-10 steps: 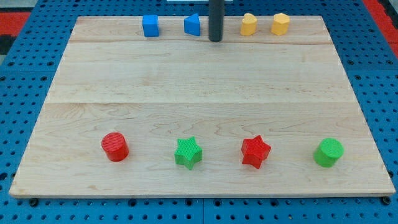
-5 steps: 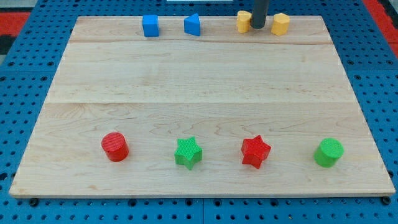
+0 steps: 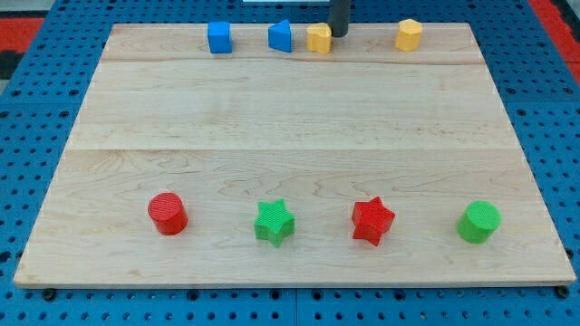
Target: Move the yellow heart below the yellow hexagon
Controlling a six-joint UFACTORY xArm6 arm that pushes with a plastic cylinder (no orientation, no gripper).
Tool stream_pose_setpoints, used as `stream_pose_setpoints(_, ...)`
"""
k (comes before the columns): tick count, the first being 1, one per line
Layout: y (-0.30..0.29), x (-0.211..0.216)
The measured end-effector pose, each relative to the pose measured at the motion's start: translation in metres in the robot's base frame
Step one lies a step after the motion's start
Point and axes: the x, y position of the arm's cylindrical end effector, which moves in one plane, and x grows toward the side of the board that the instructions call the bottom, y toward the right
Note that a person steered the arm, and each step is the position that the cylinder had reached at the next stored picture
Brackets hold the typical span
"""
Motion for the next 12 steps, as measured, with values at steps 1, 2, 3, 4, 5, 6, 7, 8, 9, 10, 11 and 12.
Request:
stream_pose_setpoints(1,-0.034,0.007)
stream_pose_setpoints(2,-0.062,-0.007)
stream_pose_setpoints(3,-0.100,0.007)
stream_pose_setpoints(4,-0.092,0.027)
stream_pose_setpoints(5,-0.056,0.026)
stream_pose_setpoints(6,-0.021,0.017)
stream_pose_setpoints(7,0.016,0.020)
stream_pose_setpoints(8,0.033,0.041)
stream_pose_setpoints(9,0.007,0.067)
stream_pose_setpoints(10,0.040,0.063)
stream_pose_setpoints(11,0.072,0.050)
stream_pose_setpoints(12,0.073,0.068)
